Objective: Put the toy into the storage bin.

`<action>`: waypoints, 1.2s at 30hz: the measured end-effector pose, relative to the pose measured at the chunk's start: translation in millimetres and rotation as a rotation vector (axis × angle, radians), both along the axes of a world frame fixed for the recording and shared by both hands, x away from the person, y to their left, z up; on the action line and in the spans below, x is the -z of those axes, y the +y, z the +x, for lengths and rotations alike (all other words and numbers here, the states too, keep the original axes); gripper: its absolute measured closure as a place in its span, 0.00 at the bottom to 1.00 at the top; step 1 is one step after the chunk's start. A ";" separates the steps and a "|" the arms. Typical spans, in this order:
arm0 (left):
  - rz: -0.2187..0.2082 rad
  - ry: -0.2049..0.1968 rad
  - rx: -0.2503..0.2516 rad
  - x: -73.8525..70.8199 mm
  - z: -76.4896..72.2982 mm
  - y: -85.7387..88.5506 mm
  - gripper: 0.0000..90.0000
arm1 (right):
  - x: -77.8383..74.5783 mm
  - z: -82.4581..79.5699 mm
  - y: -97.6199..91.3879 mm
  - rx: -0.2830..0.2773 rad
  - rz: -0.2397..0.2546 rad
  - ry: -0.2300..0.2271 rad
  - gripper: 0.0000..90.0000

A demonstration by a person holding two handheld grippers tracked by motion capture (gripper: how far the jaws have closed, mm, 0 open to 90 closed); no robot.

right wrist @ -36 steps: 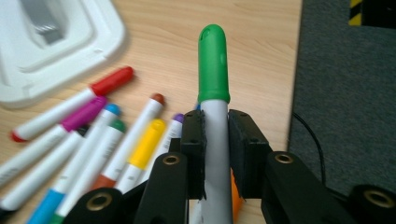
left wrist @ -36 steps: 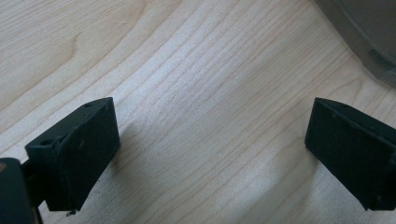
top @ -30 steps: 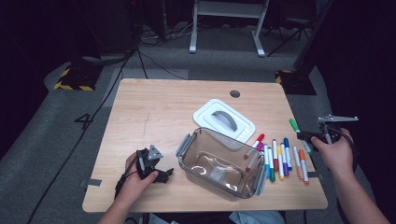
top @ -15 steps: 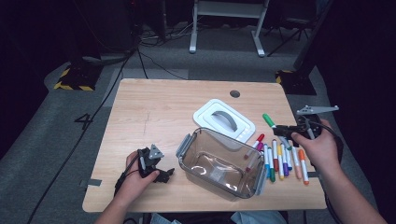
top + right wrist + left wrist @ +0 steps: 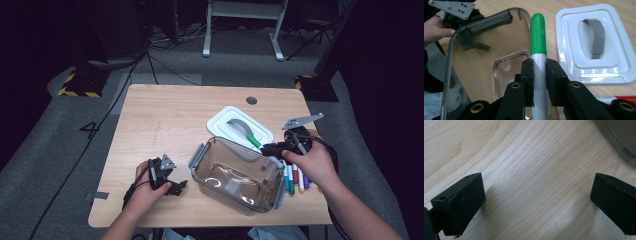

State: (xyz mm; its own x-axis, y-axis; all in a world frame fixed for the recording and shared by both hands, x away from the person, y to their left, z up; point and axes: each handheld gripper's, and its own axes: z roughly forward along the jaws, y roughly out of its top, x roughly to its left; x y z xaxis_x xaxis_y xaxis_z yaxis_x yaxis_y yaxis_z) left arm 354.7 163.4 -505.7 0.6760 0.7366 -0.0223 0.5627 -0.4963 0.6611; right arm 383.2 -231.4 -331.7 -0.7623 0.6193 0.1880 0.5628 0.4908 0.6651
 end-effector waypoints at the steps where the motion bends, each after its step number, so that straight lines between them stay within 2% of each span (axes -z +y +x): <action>1: 0.000 0.000 0.001 0.0 0.1 0.0 0.00 | 1.2 -0.3 4.3 -0.012 -0.006 0.008 0.86; 12: 0.001 -0.004 0.011 0.2 3.0 -2.0 0.00 | 18.9 -6.8 59.6 -0.160 -0.080 0.093 0.86; 19: 0.002 -0.004 0.012 0.1 3.0 -1.9 0.00 | 31.0 -7.4 88.2 -0.224 -0.141 0.131 0.86; 25: 0.001 -0.004 0.011 0.2 2.9 -2.0 0.00 | 43.7 -5.8 106.3 -0.258 -0.198 0.160 0.86; 36: 0.001 -0.004 0.010 0.2 2.9 -2.0 0.00 | 71.3 -0.1 124.7 -0.296 -0.264 0.228 0.86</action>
